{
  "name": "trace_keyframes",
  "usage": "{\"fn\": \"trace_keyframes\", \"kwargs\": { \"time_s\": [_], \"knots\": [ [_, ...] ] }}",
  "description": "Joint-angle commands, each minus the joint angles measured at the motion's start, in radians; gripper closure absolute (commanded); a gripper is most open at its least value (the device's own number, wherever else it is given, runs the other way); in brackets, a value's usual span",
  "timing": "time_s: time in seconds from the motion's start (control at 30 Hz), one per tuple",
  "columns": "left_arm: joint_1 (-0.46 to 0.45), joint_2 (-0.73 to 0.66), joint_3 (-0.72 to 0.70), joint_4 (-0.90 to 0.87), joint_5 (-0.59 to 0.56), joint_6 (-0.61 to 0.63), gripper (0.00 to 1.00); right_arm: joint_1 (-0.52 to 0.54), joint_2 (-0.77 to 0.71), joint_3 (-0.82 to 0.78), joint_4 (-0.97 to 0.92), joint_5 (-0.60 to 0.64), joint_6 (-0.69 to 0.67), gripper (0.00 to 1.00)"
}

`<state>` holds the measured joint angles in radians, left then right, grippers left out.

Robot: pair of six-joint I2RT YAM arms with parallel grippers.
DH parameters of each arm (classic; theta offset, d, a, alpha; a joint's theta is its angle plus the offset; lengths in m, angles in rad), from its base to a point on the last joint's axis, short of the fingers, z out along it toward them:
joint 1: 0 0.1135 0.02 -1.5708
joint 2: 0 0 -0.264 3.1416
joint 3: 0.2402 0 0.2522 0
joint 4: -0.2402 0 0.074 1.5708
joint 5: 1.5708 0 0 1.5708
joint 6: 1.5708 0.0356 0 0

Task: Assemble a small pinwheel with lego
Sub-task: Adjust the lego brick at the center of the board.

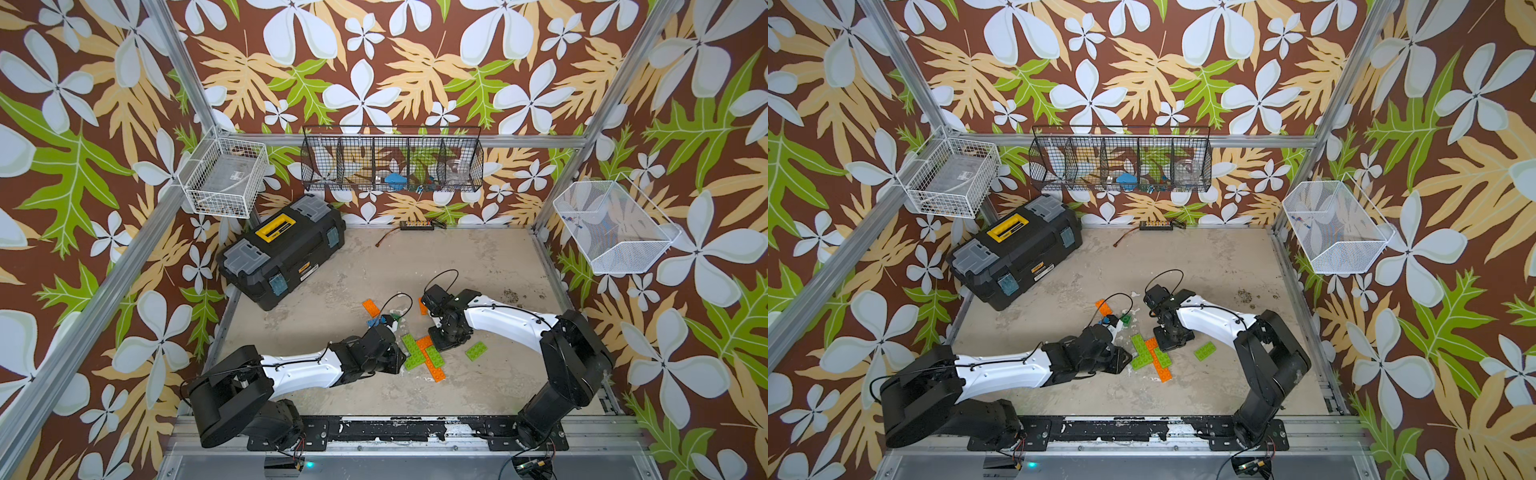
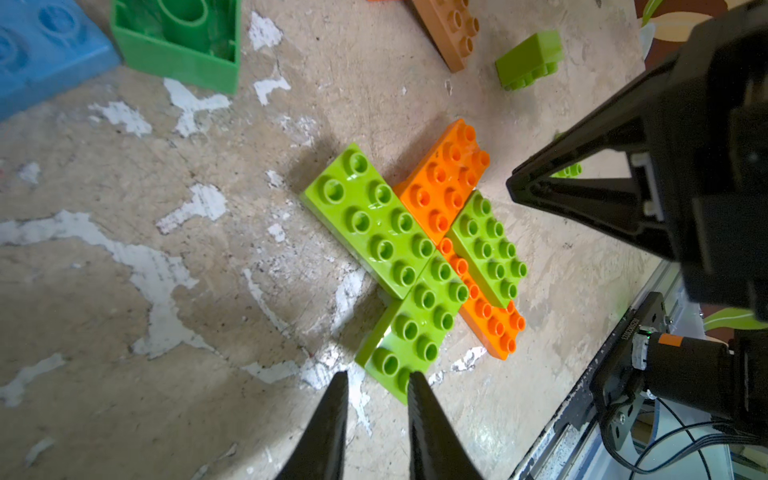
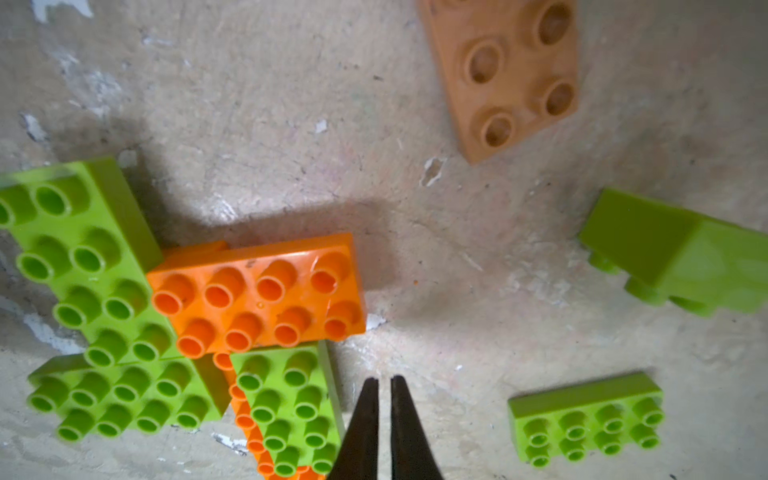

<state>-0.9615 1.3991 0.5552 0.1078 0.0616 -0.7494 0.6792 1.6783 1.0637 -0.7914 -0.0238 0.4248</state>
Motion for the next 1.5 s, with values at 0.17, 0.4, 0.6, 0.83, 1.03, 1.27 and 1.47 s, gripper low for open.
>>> {"fn": "trace_keyframes", "kwargs": {
  "time_s": [0.17, 0.4, 0.6, 0.83, 1.03, 1.27, 1.47],
  "knots": [
    [-0.002, 0.036, 0.013, 0.012, -0.008, 0.015, 0.72, 0.0, -0.013, -0.021, 0.037, -0.067, -0.014, 0.87],
    [-0.001, 0.056, 0.036, 0.004, -0.017, 0.022, 0.72, 0.0, 0.011, -0.031, 0.022, -0.026, -0.013, 0.87],
    [-0.002, 0.065, 0.052, -0.014, -0.035, 0.033, 0.72, 0.0, -0.018, -0.057, 0.055, -0.16, -0.032, 0.86],
    [-0.001, 0.063, 0.057, -0.029, -0.048, 0.043, 0.72, 0.0, -0.038, -0.058, 0.035, -0.126, -0.026, 0.85],
    [-0.001, 0.065, 0.057, -0.029, -0.052, 0.042, 0.72, 0.0, -0.101, -0.05, 0.02, -0.053, -0.016, 0.8],
    [0.0, 0.068, 0.052, -0.027, -0.053, 0.042, 0.72, 0.006, -0.144, -0.118, 0.076, -0.215, -0.044, 0.64],
    [0.0, 0.066, 0.049, -0.025, -0.055, 0.042, 0.72, 0.063, -0.139, -0.114, 0.05, -0.148, -0.031, 0.58]
  ]
}}
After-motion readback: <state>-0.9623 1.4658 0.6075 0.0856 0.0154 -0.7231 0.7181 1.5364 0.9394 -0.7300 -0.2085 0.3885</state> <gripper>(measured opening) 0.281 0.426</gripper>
